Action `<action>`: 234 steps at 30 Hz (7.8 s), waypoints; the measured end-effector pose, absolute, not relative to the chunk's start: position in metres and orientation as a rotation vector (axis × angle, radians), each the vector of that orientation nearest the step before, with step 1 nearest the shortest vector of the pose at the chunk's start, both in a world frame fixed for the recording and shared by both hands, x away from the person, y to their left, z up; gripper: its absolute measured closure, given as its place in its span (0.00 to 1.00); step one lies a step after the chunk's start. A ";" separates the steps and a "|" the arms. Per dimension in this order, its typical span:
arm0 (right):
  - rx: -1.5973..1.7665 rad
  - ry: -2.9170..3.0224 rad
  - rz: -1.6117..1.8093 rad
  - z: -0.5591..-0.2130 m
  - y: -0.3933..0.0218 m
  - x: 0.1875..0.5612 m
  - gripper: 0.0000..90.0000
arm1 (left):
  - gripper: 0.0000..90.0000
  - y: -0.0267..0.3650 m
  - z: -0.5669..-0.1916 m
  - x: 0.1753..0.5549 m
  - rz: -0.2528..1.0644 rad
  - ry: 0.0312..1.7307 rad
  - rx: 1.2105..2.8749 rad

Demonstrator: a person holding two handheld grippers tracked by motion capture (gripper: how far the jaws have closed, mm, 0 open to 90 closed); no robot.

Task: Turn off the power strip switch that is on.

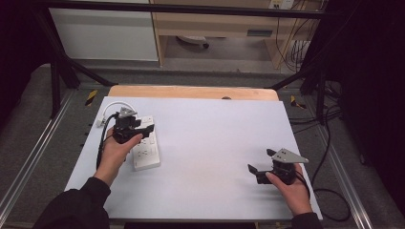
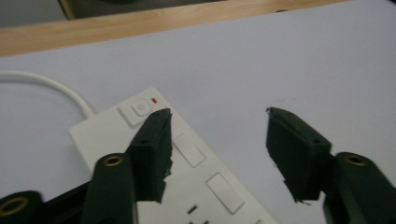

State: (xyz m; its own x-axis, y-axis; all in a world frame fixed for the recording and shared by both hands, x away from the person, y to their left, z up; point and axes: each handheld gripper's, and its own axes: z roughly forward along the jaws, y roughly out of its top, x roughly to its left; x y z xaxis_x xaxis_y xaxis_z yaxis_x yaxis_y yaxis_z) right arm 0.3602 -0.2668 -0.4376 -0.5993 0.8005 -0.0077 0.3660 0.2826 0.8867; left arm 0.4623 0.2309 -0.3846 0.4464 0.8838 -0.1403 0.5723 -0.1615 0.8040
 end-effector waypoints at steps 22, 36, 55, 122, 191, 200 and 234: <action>1.045 2.102 1.271 -0.437 -0.267 0.360 0.04 | 0.94 0.229 -0.393 0.459 0.424 1.207 1.882; 1.045 2.105 1.271 -0.437 -0.266 0.360 0.04 | 1.00 0.226 -0.403 0.457 0.379 1.211 1.924; 1.045 2.107 1.272 -0.438 -0.266 0.360 0.04 | 1.00 0.224 -0.417 0.458 0.355 1.236 1.953; 1.040 2.128 1.259 -0.438 -0.265 0.361 0.04 | 1.00 0.222 -0.433 0.448 0.335 1.219 1.936; 1.034 2.140 1.253 -0.439 -0.264 0.361 0.04 | 0.44 0.207 -0.408 0.442 0.436 1.135 1.888; 1.033 2.140 1.251 -0.439 -0.264 0.361 0.04 | 0.15 0.204 -0.405 0.440 0.439 1.117 1.875; 1.042 2.139 1.255 -0.439 -0.261 0.362 0.04 | 0.07 0.220 -0.370 0.402 0.493 1.014 1.736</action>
